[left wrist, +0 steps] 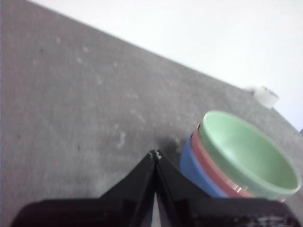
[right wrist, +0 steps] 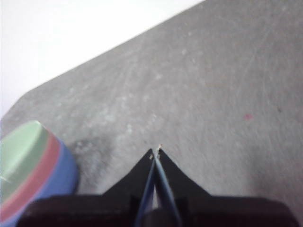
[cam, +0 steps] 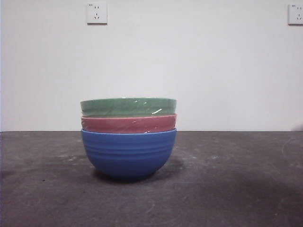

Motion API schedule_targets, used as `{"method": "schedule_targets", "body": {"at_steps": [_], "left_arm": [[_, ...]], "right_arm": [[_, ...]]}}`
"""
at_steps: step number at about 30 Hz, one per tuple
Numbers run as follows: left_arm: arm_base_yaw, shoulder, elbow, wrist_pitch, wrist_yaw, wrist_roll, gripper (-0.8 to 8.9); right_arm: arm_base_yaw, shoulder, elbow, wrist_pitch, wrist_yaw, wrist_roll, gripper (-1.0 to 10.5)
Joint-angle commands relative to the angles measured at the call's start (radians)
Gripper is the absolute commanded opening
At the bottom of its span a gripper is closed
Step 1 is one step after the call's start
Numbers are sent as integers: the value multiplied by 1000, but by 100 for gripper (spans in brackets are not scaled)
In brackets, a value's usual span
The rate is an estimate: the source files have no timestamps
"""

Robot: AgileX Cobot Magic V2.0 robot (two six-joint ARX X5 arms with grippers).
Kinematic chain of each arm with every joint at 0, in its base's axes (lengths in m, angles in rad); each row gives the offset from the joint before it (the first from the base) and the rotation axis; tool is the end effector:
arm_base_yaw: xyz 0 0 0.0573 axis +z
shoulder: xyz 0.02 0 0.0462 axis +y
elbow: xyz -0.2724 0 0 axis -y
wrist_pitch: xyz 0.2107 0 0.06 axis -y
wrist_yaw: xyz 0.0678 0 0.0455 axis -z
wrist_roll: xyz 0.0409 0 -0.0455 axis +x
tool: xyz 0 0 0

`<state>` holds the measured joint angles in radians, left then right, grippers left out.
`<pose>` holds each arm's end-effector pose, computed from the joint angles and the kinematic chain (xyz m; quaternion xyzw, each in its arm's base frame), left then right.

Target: Pick up the green bowl on the top,put the green bowl on the left,pick up the red bowl in the middle,put the red bowl on the right

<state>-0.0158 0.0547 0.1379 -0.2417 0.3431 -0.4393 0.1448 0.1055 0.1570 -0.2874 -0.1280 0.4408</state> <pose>0.0578 -0.0147 0.1789 -0.2263 0.1150 -0.1566 0.9545 0.0604 0.0141 0.1776 0.2141 0.1443 0.1060 0.9602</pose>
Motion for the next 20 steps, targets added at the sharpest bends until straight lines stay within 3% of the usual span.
{"method": "schedule_targets", "body": {"at_steps": [1,5,8,20], "left_arm": [[2,56,60,1,-3,-4,-8],[2,167,151,1,-1,12,-8],[2,268,224,0,26,72,-8],[-13,681,530,-125,288,308,-8]], "right_arm": [[0,56,76,-10,3,13,-11],[0,156,172,-14,-4,-5,-11],[0,241,248,-15,-6,-51,-11],[0,619,538,-155,-204,-341,-9]]}}
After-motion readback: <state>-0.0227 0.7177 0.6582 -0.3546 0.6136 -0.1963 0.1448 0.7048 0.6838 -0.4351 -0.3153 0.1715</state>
